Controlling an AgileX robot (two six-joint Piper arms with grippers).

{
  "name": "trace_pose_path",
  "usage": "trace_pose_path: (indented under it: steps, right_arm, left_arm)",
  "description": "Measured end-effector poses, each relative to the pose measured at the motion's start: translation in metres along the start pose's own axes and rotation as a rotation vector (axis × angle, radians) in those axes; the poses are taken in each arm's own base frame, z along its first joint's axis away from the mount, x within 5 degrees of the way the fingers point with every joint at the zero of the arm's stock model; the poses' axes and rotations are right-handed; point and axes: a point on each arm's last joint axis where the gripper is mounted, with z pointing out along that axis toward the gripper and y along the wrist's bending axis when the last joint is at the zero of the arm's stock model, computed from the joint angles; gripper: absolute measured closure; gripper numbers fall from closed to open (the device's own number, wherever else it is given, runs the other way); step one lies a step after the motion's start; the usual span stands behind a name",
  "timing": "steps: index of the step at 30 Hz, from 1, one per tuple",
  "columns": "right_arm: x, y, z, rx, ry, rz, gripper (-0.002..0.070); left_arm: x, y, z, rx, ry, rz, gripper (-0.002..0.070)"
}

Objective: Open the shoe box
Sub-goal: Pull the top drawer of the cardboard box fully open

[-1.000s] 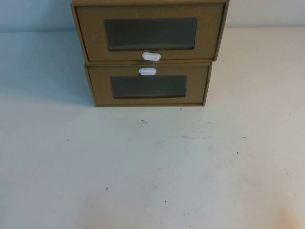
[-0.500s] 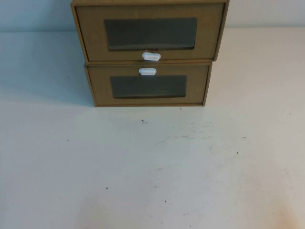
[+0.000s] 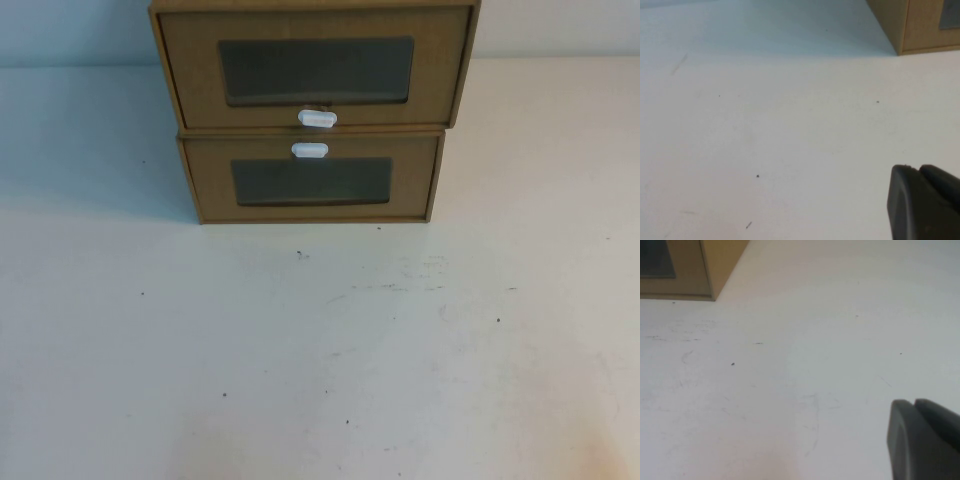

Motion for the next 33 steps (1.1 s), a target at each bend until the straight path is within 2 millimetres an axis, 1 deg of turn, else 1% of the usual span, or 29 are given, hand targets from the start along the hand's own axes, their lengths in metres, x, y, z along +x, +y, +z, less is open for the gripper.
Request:
trace_pose_path:
  steps: [3, 7, 10, 12, 16, 20, 23, 26, 28, 31, 33]
  right_arm:
    - [0.000, 0.000, 0.000, 0.000, 0.000, 0.000, 0.0690]
    - [0.000, 0.000, 0.000, 0.000, 0.000, 0.000, 0.0689]
    - [0.000, 0.000, 0.000, 0.000, 0.000, 0.000, 0.0689]
    - [0.000, 0.000, 0.000, 0.000, 0.000, 0.000, 0.0689]
    - [0.000, 0.000, 0.000, 0.000, 0.000, 0.000, 0.0689]
    - [0.000, 0.000, 0.000, 0.000, 0.000, 0.000, 0.0689]
    - [0.000, 0.000, 0.000, 0.000, 0.000, 0.000, 0.0689]
    - [0.000, 0.000, 0.000, 0.000, 0.000, 0.000, 0.0689]
    - [0.000, 0.000, 0.000, 0.000, 0.000, 0.000, 0.0690]
    - [0.000, 0.000, 0.000, 0.000, 0.000, 0.000, 0.0689]
    - [0.000, 0.000, 0.000, 0.000, 0.000, 0.000, 0.0689]
  left_arm:
    - [-0.004, -0.002, 0.000, 0.019, -0.047, -0.076, 0.0680]
    - [-0.014, -0.004, -0.001, 0.076, -0.139, -0.369, 0.0680]
    - [-0.021, -0.004, -0.002, 0.102, -0.211, -0.542, 0.0680]
    - [-0.024, -0.002, -0.003, 0.098, -0.254, -0.582, 0.0680]
    - [-0.028, 0.001, -0.004, 0.084, -0.306, -0.592, 0.0680]
    - [-0.029, 0.001, -0.005, 0.082, -0.315, -0.594, 0.0680]
    - [-0.032, -0.001, -0.006, 0.103, -0.275, -0.583, 0.0680]
    - [-0.054, -0.005, -0.010, 0.143, -0.186, -0.524, 0.0680]
    - [-0.078, -0.007, -0.011, 0.172, -0.100, -0.462, 0.0680]
    - [-0.116, -0.009, -0.004, 0.219, 0.027, -0.373, 0.0680]
    - [-0.137, -0.010, 0.004, 0.251, 0.096, -0.294, 0.0680]
